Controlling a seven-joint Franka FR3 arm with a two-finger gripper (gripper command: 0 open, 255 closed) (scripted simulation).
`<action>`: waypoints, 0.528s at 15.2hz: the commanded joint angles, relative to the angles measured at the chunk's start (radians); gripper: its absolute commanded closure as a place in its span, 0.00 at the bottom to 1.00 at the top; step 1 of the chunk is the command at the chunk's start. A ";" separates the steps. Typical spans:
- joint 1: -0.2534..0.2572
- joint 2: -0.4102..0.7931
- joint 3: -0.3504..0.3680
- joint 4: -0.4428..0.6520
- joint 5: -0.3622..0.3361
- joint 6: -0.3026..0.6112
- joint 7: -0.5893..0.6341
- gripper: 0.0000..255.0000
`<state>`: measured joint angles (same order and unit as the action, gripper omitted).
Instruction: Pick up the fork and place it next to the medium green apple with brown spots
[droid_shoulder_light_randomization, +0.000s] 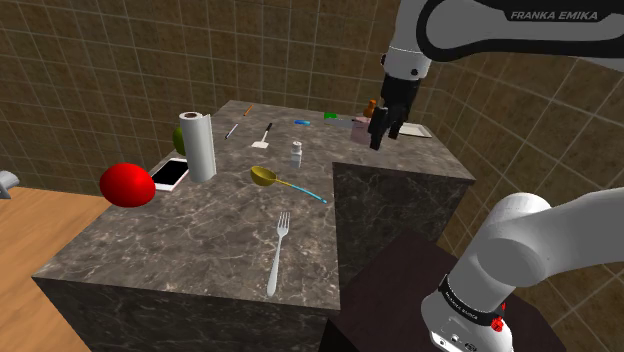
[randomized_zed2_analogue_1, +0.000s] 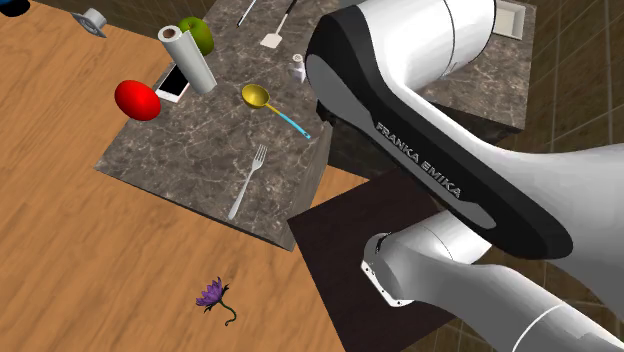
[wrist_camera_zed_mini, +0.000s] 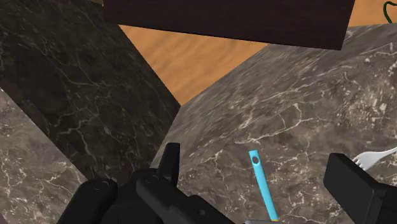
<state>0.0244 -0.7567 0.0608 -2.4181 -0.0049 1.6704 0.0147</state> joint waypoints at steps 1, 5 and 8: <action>0.000 0.000 0.000 0.000 0.000 0.000 0.000 0.00; -0.004 -0.008 0.100 -0.080 0.074 0.081 0.200 0.00; -0.006 0.012 0.182 -0.120 0.130 0.151 0.350 0.00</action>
<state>0.0193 -0.7487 0.2159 -2.5200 0.1052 1.7947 0.3099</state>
